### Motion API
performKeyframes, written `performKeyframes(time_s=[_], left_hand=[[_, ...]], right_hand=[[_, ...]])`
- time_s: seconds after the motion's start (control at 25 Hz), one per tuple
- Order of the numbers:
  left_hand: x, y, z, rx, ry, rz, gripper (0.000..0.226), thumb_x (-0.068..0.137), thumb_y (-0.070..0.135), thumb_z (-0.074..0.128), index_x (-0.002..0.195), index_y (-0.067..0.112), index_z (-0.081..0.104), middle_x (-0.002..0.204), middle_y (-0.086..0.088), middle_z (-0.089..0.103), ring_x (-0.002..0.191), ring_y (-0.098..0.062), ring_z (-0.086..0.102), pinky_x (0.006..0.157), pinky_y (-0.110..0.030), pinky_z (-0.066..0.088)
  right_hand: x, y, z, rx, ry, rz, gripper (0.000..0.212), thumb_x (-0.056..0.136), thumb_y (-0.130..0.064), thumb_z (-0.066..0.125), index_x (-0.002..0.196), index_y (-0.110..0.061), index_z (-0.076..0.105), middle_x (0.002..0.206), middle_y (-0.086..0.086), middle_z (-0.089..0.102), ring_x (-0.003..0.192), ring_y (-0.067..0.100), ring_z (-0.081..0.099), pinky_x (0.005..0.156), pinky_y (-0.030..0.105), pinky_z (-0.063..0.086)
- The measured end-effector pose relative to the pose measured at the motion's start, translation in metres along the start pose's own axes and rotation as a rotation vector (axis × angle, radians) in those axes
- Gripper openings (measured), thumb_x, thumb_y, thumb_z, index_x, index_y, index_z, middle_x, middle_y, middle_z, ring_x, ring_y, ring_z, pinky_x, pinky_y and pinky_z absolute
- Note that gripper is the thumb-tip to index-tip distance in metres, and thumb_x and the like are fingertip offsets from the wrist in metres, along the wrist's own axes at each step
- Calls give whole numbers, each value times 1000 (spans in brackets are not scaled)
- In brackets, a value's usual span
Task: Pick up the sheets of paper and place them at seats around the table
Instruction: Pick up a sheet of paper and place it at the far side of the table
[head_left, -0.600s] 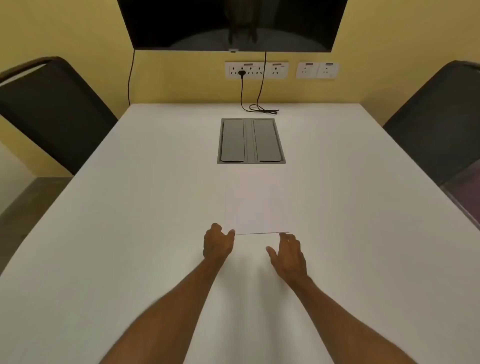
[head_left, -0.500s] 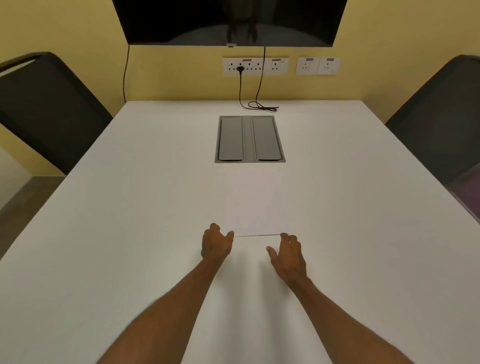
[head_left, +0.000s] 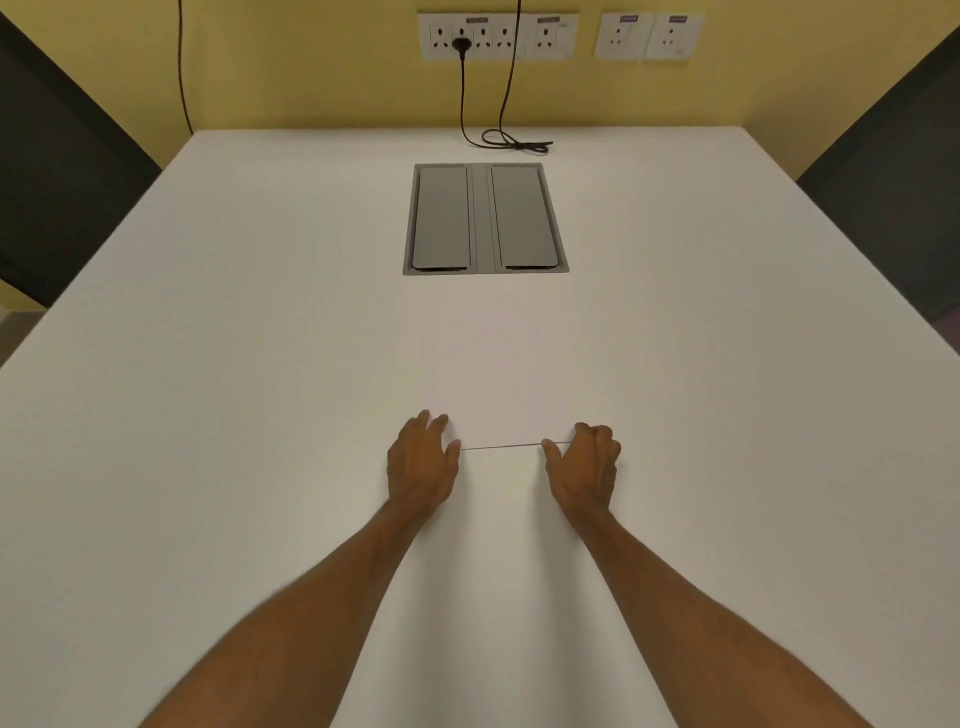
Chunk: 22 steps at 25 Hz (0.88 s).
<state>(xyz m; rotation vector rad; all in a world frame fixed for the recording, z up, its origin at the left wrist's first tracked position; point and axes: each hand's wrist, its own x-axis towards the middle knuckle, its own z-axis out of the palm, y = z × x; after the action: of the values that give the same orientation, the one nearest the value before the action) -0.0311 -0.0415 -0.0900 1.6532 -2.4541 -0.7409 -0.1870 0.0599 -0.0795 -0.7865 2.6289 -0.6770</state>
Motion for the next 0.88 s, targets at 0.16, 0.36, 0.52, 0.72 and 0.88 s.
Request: performKeyframes(time_s=[0.16,0.36,0.52,0.72,0.88], left_hand=[[-2,-1,4,45,27,20,52,97,39,41,145,20,36,158,-4,26,146,-21,21,116,-36,18],[-2,-5,5,71,28,40,54,96,40,43,145,21,35,158,-4,24,147,-21,19,116,-37,19],[-1,-6,6,103,33,49,53,96,42,42,145,23,35,158,-3,24,146,-20,20,116,-37,19],[-2,-5,9,156,49,60,52,96,42,40,144,23,36,157,-4,26,145,-22,22,114,-37,21],[-4,-4,7,258,51,88,51,96,43,37,142,21,35,155,-5,28,141,-22,27,110,-40,26]], right_hand=[[3,-1,3,64,47,18,32,92,-26,60,112,-2,57,121,13,48,116,31,44,91,40,43],[14,-8,4,361,153,144,15,87,-13,64,98,-5,60,101,12,61,95,32,60,79,37,48],[24,-11,2,513,177,259,7,83,-1,63,89,-5,64,81,10,67,77,23,52,75,37,50],[26,-5,4,470,161,310,9,86,-6,62,92,-8,69,92,13,70,88,34,61,73,34,46],[21,-4,5,336,192,190,13,87,-11,64,99,-10,70,109,10,59,101,32,58,75,38,48]])
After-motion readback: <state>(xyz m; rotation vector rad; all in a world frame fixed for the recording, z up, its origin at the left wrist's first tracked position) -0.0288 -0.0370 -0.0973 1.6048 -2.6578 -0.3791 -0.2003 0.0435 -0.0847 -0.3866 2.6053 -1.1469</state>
